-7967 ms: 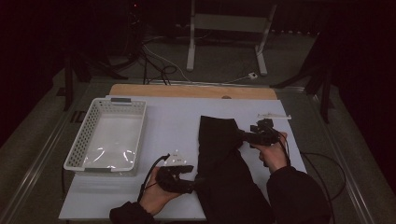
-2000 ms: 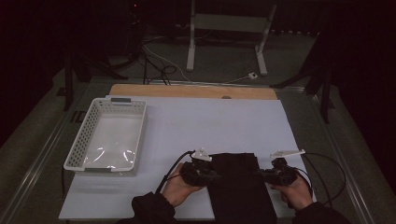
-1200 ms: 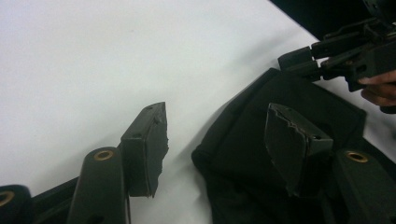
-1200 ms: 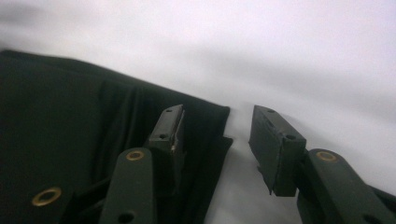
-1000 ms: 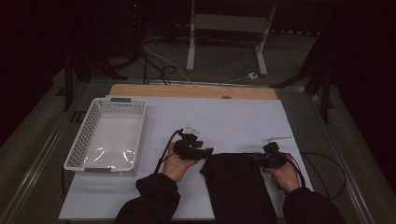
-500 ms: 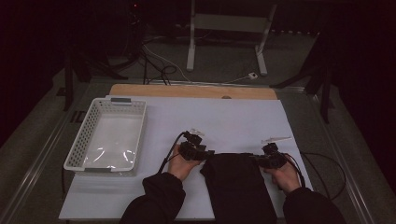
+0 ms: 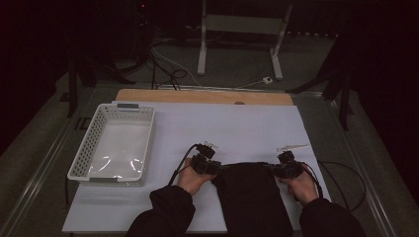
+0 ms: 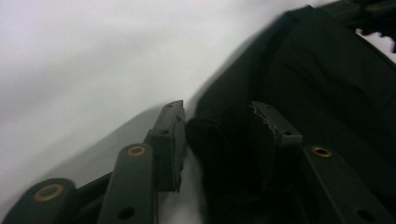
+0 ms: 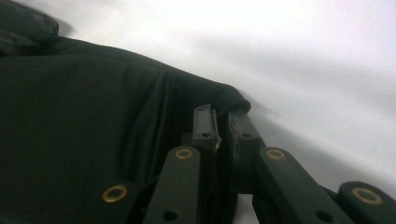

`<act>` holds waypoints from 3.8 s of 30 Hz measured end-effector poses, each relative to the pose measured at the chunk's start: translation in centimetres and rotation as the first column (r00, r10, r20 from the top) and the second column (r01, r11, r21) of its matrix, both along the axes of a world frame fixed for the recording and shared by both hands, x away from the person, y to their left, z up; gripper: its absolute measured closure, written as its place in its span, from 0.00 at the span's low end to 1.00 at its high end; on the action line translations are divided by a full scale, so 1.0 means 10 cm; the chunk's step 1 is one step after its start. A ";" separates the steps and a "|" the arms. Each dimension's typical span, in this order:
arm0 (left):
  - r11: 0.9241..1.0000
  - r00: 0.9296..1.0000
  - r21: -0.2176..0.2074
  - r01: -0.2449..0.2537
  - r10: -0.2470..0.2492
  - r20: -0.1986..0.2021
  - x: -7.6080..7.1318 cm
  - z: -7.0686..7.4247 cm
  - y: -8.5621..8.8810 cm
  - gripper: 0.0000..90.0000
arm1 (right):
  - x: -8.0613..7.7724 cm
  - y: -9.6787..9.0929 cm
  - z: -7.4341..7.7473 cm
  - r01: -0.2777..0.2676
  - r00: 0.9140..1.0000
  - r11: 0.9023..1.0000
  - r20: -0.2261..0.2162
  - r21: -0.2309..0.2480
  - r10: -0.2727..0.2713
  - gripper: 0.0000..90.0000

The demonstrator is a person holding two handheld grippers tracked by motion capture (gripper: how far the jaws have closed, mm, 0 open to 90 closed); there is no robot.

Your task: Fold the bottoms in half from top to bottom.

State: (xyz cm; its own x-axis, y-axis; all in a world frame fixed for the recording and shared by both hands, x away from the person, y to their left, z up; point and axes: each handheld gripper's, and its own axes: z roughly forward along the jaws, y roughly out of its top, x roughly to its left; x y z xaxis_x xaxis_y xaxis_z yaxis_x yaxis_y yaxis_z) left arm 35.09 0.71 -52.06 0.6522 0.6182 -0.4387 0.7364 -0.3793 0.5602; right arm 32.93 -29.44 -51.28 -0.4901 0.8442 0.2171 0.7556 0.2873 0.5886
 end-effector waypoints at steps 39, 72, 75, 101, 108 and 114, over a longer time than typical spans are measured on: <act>0.973 0.967 0.051 -0.226 0.218 0.130 0.63 0.23 0.17 0.81 | 0.49 0.38 0.09 0.104 0.984 0.994 0.152 -0.041 -0.097 0.91; 0.982 0.980 -0.022 -0.190 0.191 0.057 0.35 0.18 0.20 0.77 | 0.60 0.57 0.00 0.079 0.996 0.994 0.030 0.078 -0.082 0.67; 0.986 0.983 -0.024 -0.164 0.166 0.074 0.31 0.20 0.16 0.93 | 0.59 0.58 0.00 0.064 0.998 0.995 0.025 0.073 -0.066 0.88; 0.998 0.989 -0.048 -0.038 0.045 0.143 -0.29 0.33 0.22 0.94 | -0.03 0.52 0.25 -0.083 0.994 0.993 0.077 0.080 0.077 0.93; 0.997 0.989 -0.072 -0.023 0.034 0.143 -0.45 0.29 0.27 0.95 | -0.22 0.52 0.31 -0.110 0.990 0.990 0.093 0.089 0.102 0.93; 0.996 0.988 -0.085 0.021 -0.008 0.154 -0.59 0.30 0.28 0.94 | -0.35 0.47 0.31 -0.135 0.988 0.986 0.092 0.096 0.126 0.93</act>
